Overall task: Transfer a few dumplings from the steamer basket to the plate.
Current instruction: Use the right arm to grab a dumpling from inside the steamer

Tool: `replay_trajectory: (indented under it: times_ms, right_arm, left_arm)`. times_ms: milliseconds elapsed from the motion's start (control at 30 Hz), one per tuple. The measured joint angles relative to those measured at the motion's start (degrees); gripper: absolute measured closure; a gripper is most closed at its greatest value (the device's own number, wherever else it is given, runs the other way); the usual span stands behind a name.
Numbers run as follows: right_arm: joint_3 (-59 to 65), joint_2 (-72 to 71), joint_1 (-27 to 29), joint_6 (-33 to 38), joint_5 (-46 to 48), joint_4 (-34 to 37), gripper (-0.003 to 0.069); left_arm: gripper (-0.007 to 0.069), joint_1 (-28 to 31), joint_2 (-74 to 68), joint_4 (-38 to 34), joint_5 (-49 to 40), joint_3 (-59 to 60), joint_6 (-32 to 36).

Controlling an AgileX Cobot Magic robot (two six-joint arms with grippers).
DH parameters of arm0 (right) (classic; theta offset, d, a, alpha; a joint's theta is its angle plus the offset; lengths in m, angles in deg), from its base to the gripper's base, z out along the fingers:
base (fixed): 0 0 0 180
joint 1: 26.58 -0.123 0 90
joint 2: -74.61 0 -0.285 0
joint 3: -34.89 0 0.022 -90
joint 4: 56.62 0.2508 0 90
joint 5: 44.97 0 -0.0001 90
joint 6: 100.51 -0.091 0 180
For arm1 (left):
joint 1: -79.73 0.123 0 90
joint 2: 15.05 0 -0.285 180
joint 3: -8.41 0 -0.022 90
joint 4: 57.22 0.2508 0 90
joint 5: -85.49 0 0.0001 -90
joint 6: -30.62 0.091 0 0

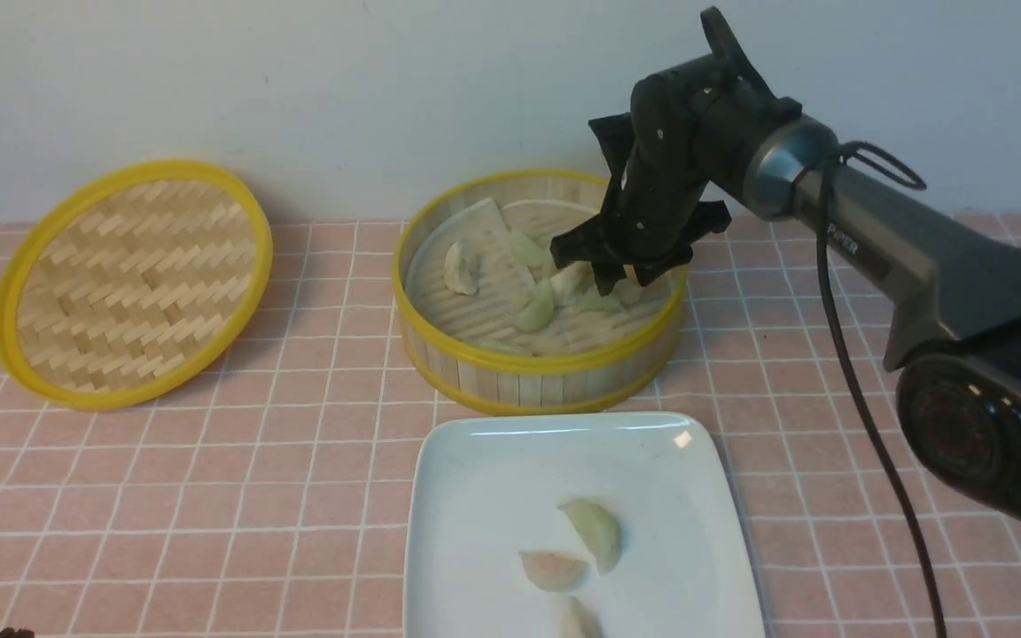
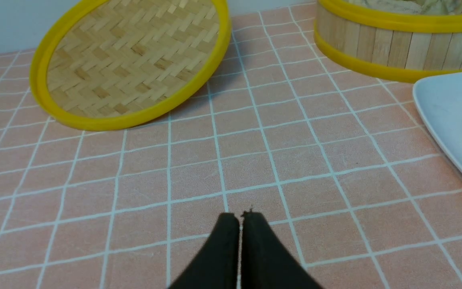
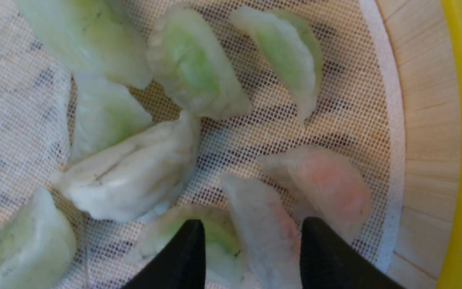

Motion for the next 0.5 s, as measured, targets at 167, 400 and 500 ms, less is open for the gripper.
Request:
replay_trajectory:
  times_ms: [167,400,500]
  right_arm:
    - [-2.58,0.42,0.0,0.0,-1.02,0.19,0.0354]
    - [-3.03,1.76,0.4,0.0,-1.41,0.19,0.0354]
    - [-3.21,2.5,0.68,0.33,-0.56,0.12,0.0354]
  left_arm:
    - [0.063,0.0,0.0,0.0,0.0,0.0,0.0]
    - [0.063,0.0,0.0,0.0,0.0,0.0,0.0]
    - [0.063,0.0,0.0,0.0,0.0,0.0,0.0]
